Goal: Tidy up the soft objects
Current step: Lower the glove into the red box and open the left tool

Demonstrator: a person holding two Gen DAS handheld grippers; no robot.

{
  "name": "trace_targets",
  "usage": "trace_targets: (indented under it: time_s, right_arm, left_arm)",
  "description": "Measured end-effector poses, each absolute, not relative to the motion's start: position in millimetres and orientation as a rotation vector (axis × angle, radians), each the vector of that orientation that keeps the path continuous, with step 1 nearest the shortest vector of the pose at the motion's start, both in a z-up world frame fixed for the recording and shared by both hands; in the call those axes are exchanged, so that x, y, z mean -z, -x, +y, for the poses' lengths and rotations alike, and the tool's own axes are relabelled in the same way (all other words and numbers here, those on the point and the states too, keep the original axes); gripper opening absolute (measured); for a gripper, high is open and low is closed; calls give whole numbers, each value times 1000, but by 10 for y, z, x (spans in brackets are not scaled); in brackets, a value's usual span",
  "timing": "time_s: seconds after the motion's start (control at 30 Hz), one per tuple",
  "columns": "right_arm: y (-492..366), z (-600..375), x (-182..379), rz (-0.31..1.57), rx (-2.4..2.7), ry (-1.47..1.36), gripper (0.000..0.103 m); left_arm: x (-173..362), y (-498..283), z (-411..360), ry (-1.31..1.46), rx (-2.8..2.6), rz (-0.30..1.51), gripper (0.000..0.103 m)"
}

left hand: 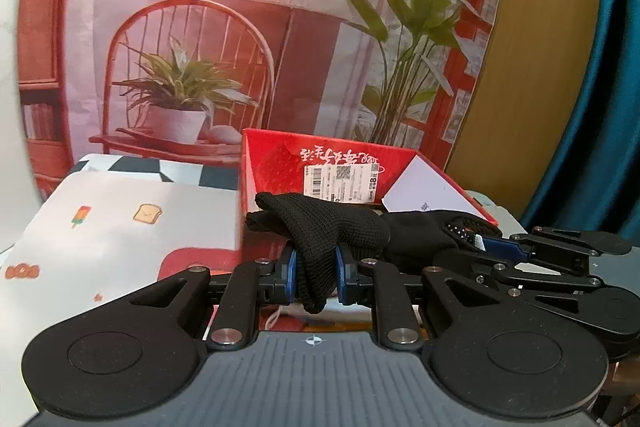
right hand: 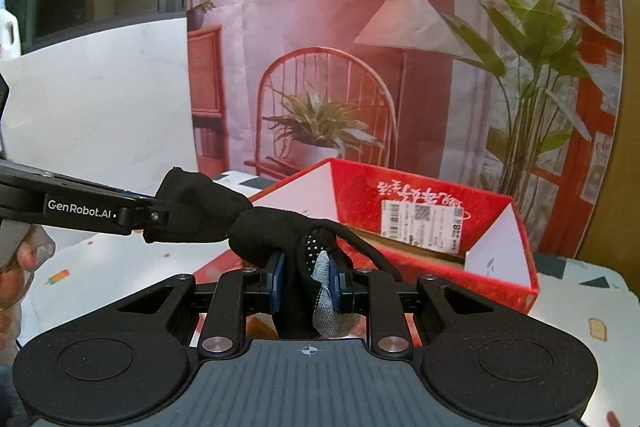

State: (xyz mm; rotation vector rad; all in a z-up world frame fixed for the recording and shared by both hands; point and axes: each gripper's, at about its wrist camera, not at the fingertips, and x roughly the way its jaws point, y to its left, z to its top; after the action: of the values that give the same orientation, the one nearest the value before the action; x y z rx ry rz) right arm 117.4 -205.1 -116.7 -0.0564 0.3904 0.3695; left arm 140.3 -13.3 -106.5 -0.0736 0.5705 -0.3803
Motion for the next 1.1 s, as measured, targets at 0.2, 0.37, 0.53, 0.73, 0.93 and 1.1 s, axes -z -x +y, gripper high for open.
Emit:
trace_targets:
  time_s: [0.2, 0.37, 0.53, 0.73, 0.93, 1.1]
  right_arm:
    - [-1444, -2180, 1100, 391, -353, 57, 21]
    - [-1735, -2330, 994, 390, -330, 59, 21]
    - [-2094, -2451, 1039, 435, -309, 48, 21]
    - [-2424, -2525, 1240, 504, -279, 51, 21]
    - [-2653, -2680, 1423, 565, -270, 9, 21]
    - [-2739, -2790, 1517, 599, -226, -17, 26]
  left_arm:
    - [1030, -1704, -242, 82, 397, 580, 20]
    - [1032, -1998, -371, 114, 415, 611, 21]
    - [1149, -2324, -499, 120, 415, 670, 21]
    - [1315, -2612, -690, 75, 396, 725, 22]
    - [1427, -2790, -821, 46, 406, 761, 24]
    - [1463, -2832, -897, -3, 397, 766, 52]
